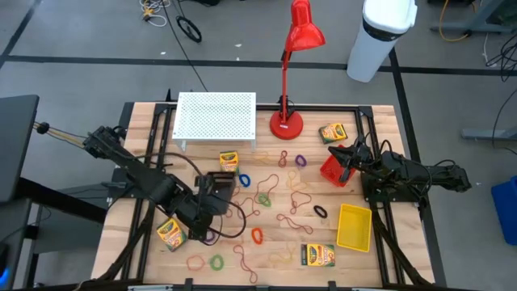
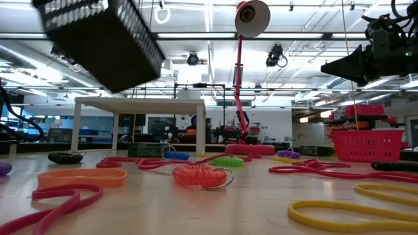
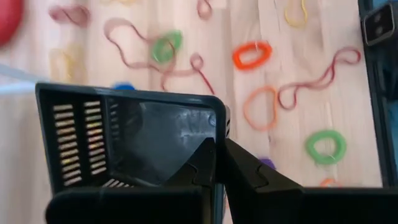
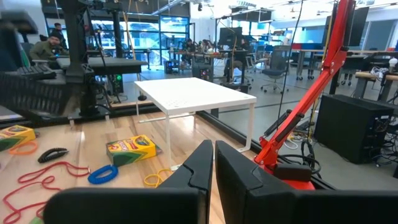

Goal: Pick & Place Office Desk Supplies
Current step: Put the black bin on the shelf

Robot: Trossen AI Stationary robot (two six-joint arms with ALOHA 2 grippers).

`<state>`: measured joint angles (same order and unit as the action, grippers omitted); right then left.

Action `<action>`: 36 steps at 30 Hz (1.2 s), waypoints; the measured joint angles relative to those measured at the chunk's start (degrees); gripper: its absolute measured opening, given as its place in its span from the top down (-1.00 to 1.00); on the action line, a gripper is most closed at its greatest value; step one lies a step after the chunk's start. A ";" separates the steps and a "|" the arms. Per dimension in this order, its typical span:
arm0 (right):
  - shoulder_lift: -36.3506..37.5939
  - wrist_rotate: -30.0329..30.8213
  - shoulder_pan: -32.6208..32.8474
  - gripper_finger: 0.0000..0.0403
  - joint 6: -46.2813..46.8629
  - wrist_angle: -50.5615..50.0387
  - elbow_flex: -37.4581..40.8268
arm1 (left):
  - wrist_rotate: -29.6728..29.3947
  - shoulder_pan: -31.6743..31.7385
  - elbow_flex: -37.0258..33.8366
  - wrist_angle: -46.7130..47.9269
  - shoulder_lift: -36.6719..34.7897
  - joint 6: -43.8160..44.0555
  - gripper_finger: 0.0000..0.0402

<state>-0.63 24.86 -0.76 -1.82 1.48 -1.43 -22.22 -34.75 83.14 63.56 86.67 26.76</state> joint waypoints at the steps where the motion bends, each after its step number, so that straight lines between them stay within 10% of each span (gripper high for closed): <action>1: 0.00 0.00 -0.01 0.86 0.01 0.00 0.01 | -0.70 0.35 0.94 0.75 0.00 -0.57 0.89; 36: -0.01 0.00 0.01 0.86 0.00 0.01 0.00 | -3.22 29.14 4.50 5.19 -0.23 -27.28 0.89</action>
<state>-0.64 24.86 -0.75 -1.82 1.50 -1.43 -25.44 -5.61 87.64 68.75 86.44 -0.52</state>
